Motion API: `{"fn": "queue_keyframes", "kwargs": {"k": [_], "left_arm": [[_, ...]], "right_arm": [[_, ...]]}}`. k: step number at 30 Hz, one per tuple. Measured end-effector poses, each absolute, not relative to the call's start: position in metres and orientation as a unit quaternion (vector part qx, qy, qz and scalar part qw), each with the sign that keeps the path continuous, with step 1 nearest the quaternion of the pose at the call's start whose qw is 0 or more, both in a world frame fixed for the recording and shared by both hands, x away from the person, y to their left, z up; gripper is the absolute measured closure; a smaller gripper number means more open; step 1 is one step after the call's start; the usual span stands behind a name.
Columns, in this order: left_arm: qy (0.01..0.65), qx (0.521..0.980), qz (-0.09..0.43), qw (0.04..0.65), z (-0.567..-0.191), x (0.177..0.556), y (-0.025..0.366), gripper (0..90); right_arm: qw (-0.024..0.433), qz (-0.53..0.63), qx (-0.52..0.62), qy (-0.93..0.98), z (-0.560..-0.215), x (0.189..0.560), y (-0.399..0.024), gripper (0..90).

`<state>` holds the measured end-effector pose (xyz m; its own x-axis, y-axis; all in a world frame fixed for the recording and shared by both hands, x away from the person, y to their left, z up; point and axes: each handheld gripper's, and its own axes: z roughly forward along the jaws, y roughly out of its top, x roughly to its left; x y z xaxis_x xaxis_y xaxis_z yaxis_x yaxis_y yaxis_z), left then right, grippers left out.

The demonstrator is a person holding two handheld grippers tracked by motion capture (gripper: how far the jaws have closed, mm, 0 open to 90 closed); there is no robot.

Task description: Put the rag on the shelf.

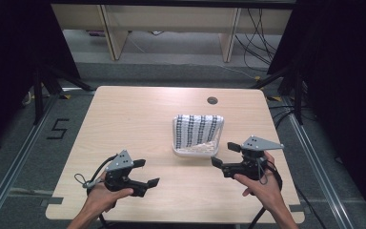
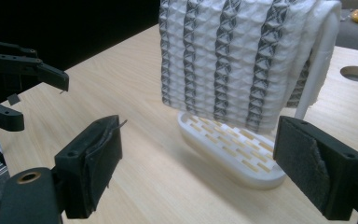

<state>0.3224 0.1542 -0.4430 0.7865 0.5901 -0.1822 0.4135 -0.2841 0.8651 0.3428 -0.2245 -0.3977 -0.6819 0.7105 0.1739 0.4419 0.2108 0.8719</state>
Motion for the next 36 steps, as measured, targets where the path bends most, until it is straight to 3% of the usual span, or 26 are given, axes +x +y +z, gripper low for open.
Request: {"fn": "queue_keyframes", "kwargs": {"k": [24,28,36], "left_arm": [[0.329,0.794,0.079,0.505,-0.470,0.309,0.161,14.8],[0.334,0.792,0.075,0.505,-0.476,0.305,0.165,14.8],[0.340,0.794,0.076,0.499,-0.485,0.299,0.173,14.8]], "right_arm": [[0.120,0.499,0.369,0.775,-0.426,0.331,-0.225,16.7],[0.096,0.498,0.385,0.771,-0.429,0.325,-0.223,16.8],[0.106,0.501,0.373,0.773,-0.441,0.323,-0.221,17.1]]}}
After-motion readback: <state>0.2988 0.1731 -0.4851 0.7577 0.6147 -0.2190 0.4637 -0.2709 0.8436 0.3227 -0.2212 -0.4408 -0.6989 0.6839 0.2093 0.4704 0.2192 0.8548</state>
